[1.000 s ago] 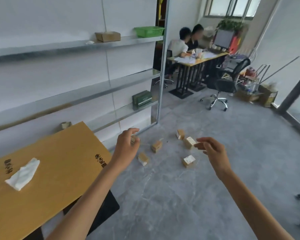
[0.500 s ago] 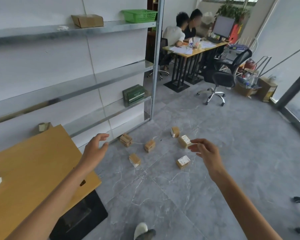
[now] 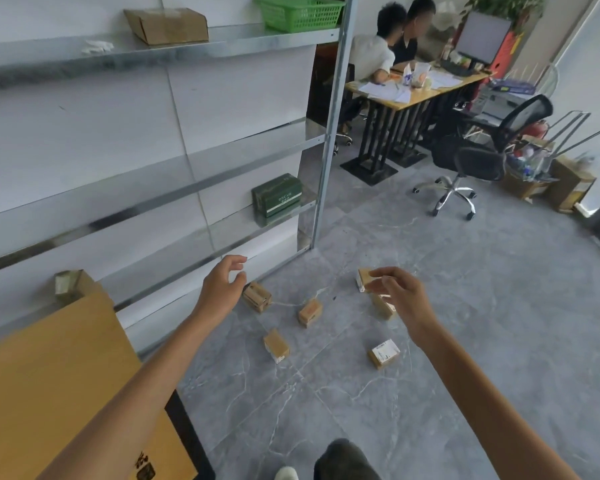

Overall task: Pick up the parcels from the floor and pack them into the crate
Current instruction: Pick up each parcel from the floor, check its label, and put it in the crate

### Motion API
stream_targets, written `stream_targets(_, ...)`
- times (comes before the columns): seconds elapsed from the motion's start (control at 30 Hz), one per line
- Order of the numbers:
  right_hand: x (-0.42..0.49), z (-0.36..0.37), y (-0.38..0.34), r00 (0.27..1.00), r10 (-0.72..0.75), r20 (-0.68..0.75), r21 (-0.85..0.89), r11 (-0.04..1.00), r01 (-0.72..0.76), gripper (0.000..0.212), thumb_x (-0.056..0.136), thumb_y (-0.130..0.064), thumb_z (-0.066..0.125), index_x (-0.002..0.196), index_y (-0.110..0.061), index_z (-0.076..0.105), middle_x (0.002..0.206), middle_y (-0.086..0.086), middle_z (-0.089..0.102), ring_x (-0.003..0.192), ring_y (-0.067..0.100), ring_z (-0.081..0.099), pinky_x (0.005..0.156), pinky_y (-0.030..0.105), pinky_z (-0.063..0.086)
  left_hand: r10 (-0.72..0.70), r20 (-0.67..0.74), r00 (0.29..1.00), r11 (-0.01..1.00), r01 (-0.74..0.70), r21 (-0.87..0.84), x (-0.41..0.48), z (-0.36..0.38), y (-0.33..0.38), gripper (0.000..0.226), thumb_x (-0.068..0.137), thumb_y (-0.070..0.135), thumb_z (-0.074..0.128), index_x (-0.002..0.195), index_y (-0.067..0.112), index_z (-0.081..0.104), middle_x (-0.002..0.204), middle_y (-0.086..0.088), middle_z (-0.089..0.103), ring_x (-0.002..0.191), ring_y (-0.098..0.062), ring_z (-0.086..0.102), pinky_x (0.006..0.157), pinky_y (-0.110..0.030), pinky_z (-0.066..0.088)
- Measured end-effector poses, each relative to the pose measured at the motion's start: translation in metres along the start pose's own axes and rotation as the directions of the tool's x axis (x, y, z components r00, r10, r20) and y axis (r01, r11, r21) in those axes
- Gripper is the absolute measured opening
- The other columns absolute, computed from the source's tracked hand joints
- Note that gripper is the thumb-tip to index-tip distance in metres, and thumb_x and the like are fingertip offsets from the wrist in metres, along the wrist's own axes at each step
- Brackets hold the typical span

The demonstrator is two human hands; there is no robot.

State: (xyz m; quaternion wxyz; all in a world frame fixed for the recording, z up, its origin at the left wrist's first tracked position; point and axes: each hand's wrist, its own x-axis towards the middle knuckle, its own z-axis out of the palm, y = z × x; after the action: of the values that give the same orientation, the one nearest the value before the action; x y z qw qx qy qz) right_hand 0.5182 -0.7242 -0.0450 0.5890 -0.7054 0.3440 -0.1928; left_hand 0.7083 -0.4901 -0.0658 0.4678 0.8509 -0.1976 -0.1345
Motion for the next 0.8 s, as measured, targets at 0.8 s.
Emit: stream_targets(0.8, 0.398, 0.133, 0.077, 0.879, 0.356, 0.318, -0.301, 0.917, -0.262, 0.026, 0.094, 0.003, 0.036, 0.091, -0.004, 0.060, 0.083, 0.013, 0.064, 0.071, 0.019, 0.056, 0.049, 0.006, 0.042, -0.576, -0.019, 0.817, 0.817, 0.576, 0.008, 0.315, 0.113, -0.099, 0.029, 0.094, 0.011, 0.045, 0.121, 0.009, 0.057, 0.125, -0.011, 0.059, 0.116, -0.026, 0.053, 0.096, -0.031, 0.042)
